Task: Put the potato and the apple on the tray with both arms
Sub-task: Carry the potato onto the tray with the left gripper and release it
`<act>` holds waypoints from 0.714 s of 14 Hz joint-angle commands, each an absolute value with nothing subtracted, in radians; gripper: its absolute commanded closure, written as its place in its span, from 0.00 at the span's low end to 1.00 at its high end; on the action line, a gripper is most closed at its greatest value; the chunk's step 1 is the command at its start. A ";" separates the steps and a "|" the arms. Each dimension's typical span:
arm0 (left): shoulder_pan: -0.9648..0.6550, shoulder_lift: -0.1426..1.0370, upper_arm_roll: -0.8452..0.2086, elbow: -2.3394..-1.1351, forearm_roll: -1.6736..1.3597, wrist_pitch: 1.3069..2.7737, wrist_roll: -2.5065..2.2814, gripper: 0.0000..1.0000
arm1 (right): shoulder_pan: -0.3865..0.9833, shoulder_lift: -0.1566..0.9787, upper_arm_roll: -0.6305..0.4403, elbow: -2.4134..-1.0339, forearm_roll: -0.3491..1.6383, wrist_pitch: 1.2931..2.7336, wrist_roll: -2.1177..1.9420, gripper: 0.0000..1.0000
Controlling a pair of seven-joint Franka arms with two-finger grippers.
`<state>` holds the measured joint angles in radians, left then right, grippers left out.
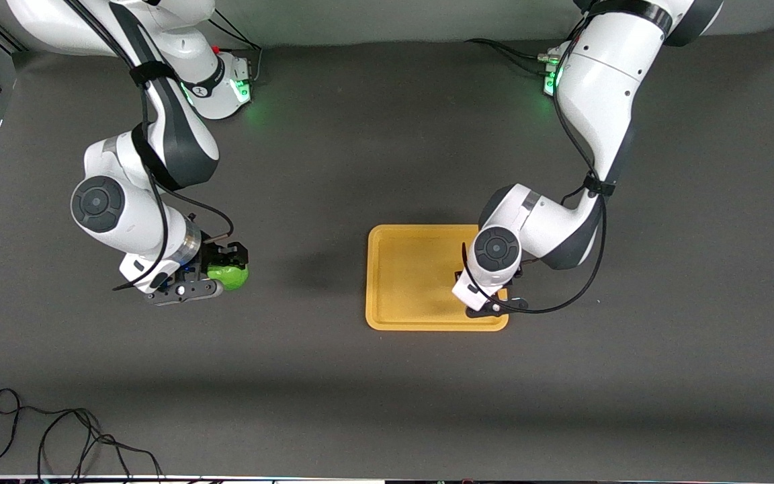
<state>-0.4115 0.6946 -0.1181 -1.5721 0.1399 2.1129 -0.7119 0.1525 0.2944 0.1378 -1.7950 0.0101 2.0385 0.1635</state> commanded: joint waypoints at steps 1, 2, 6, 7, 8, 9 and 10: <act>-0.411 0.632 -0.109 -1.552 0.126 2.031 -0.730 0.00 | 0.160 0.313 0.135 -1.763 0.028 2.016 0.190 0.80; -0.399 0.593 -0.107 -1.552 0.109 1.987 -0.717 0.00 | 0.181 0.311 0.137 -1.756 0.032 2.016 0.210 0.80; -0.289 0.398 -0.103 -1.562 0.100 1.820 -0.519 0.00 | 0.325 0.377 0.135 -1.663 0.133 2.019 0.320 0.80; -0.255 0.350 -0.106 -1.565 0.098 1.771 -0.446 0.00 | 0.383 0.420 0.133 -1.601 0.156 2.020 0.368 0.81; -0.227 0.315 -0.103 -1.568 0.098 1.728 -0.390 0.00 | 0.438 0.472 0.133 -1.524 0.149 2.020 0.446 0.83; -0.201 0.281 -0.098 -1.574 0.100 1.698 -0.359 0.00 | 0.486 0.530 0.133 -1.453 0.143 2.022 0.528 0.83; -0.151 0.246 -0.100 -1.583 0.100 1.692 -0.315 0.00 | 0.542 0.588 0.129 -1.387 0.143 2.028 0.614 0.82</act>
